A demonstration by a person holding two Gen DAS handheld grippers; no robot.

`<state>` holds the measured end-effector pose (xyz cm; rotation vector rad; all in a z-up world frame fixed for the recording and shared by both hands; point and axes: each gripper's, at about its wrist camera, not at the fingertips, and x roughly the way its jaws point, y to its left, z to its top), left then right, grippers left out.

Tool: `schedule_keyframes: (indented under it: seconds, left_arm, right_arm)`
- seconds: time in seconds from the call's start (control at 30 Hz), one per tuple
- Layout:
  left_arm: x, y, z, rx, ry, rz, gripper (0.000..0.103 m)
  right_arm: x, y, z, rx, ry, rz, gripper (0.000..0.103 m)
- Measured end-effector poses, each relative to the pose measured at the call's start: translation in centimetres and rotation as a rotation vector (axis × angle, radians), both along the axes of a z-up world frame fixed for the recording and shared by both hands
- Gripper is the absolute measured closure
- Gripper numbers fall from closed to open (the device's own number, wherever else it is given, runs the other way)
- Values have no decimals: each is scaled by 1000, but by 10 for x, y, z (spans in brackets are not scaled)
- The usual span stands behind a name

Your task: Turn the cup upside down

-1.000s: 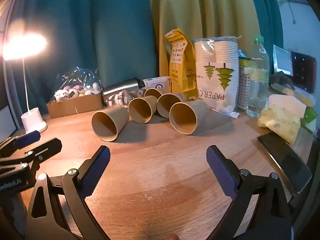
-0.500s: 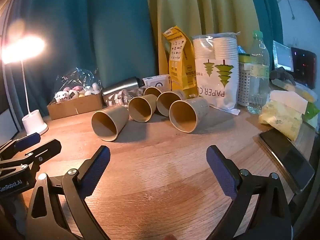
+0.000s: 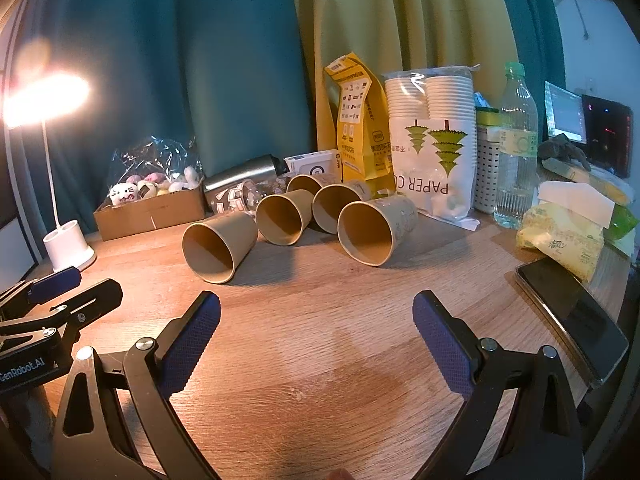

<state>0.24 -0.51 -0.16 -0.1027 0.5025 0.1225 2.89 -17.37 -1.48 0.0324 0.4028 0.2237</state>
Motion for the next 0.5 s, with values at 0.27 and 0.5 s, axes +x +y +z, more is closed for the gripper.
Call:
schedule_keyframes:
  seconds: [0.27,0.5]
  left_arm:
    - [0,1,0,-2,2,1,21]
    - [0,1,0,-3,3,3,21]
  right_arm:
    - [0,0,0,-1,0,0,5]
    - [0,0,-1,0,-1,1,5]
